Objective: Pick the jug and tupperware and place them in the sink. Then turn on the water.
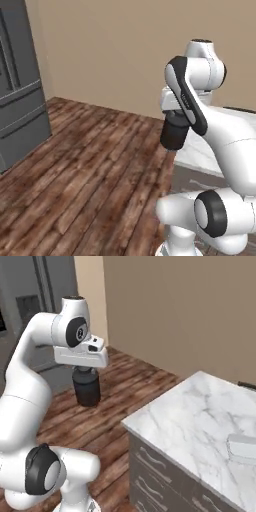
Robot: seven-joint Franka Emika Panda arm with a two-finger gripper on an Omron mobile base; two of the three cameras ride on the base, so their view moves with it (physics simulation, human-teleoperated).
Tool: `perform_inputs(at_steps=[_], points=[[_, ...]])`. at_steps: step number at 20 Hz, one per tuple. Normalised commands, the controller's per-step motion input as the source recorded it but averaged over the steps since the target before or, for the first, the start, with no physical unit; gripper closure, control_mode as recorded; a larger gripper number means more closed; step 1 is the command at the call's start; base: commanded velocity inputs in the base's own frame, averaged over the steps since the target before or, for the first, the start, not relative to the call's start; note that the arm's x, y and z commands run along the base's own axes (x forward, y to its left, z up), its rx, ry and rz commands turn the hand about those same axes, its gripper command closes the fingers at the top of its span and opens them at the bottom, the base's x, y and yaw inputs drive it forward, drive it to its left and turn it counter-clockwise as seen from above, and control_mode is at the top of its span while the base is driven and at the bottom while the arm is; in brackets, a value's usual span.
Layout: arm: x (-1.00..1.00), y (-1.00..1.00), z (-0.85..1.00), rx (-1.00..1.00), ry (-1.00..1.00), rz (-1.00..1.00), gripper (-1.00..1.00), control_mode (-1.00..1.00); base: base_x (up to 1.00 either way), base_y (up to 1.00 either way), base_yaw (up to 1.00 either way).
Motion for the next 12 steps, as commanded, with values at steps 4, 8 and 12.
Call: perform_inputs(at_steps=[4, 8, 12], points=[[0.0, 0.0, 0.0, 0.0, 0.0, 0.0, 1.0, 1.0, 0.04, 0.25, 0.69], [0.0, 0.0, 0.0, 0.0, 0.0, 0.0, 1.0, 1.0, 0.06, 0.21, 0.73], [0.0, 0.0, 0.0, 0.0, 0.0, 0.0, 1.0, 1.0, 0.13, 0.29, 0.75]])
